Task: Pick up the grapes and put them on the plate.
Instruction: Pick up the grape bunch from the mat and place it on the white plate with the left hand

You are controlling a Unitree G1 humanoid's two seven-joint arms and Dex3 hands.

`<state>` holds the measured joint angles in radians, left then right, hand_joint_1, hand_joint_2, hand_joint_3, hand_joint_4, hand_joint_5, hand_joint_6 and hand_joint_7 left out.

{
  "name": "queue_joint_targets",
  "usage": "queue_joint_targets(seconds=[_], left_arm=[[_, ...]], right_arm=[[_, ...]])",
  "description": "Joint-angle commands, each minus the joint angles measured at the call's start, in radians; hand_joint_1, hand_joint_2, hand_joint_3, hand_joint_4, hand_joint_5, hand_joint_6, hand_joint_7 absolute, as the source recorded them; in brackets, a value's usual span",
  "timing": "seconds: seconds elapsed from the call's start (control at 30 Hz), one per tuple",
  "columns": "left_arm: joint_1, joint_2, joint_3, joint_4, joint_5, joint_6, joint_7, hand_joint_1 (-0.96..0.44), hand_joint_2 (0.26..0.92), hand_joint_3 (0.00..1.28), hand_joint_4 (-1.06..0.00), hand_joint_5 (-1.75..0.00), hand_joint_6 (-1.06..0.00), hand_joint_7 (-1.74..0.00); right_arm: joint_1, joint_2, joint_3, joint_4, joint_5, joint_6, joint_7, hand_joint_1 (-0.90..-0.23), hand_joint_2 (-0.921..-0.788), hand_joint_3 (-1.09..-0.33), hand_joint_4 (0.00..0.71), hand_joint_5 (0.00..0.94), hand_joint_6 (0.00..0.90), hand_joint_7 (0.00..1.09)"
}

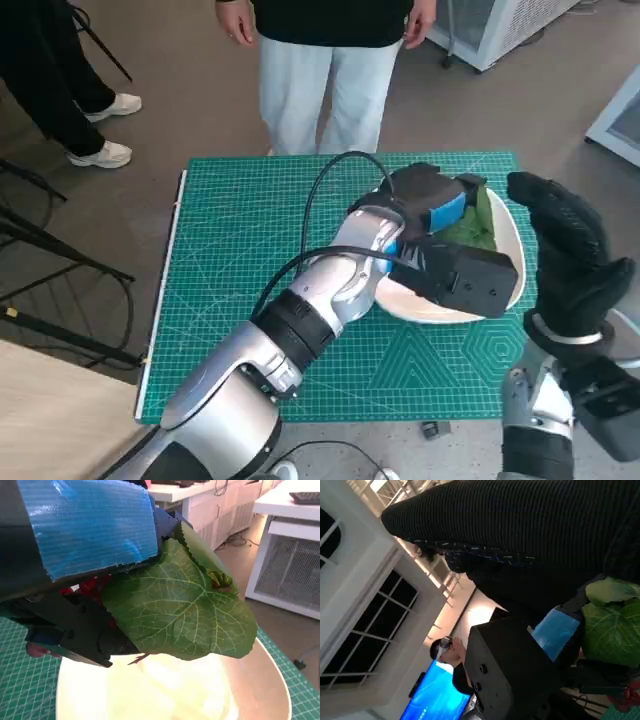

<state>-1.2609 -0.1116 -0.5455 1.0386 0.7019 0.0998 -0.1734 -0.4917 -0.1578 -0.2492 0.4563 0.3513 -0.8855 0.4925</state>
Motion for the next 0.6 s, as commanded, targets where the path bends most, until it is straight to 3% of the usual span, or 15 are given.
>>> queue_joint_targets(seconds=[0.03, 0.33, 0.43, 0.5, 0.53, 0.6], left_arm=[[-0.034, -0.015, -0.001, 0.037, -0.011, -0.025, 0.026, 0.00, 0.921, 0.39, -0.33, -1.57, -0.27, -1.51], [-0.032, -0.016, 0.022, 0.101, -0.060, -0.081, -0.004, 0.02, 0.809, 0.60, -0.29, -1.62, -0.28, -1.56], [-0.034, -0.013, 0.037, 0.125, -0.091, -0.105, -0.048, 0.20, 0.713, 0.72, -0.38, -1.63, -0.26, -1.15], [-0.039, -0.011, 0.045, 0.138, -0.107, -0.111, -0.077, 0.29, 0.712, 0.67, -0.44, -1.58, -0.25, -0.84], [-0.043, -0.011, 0.047, 0.144, -0.112, -0.113, -0.089, 0.27, 0.738, 0.59, -0.46, -1.53, -0.25, -0.73], [-0.048, -0.011, 0.049, 0.153, -0.118, -0.114, -0.105, 0.05, 0.814, 0.38, -0.48, -1.42, -0.24, -0.55]], right_arm=[[0.024, -0.006, 0.004, -0.004, -0.008, 0.017, -0.017, -0.538, -0.921, -0.584, 0.234, 0.002, -0.001, 0.43], [0.025, -0.003, 0.009, -0.003, -0.019, 0.016, -0.034, -0.540, -0.921, -0.587, 0.228, 0.000, -0.001, 0.43], [0.024, -0.002, 0.012, 0.000, -0.017, 0.017, -0.036, -0.540, -0.921, -0.590, 0.225, 0.000, -0.001, 0.42], [0.023, -0.002, 0.014, 0.002, -0.014, 0.018, -0.035, -0.541, -0.921, -0.593, 0.224, 0.000, -0.001, 0.42], [0.022, -0.002, 0.015, 0.004, -0.013, 0.017, -0.034, -0.541, -0.921, -0.593, 0.224, 0.000, -0.001, 0.42], [0.022, -0.002, 0.017, 0.006, -0.011, 0.016, -0.033, -0.542, -0.921, -0.595, 0.223, 0.000, -0.001, 0.42]])
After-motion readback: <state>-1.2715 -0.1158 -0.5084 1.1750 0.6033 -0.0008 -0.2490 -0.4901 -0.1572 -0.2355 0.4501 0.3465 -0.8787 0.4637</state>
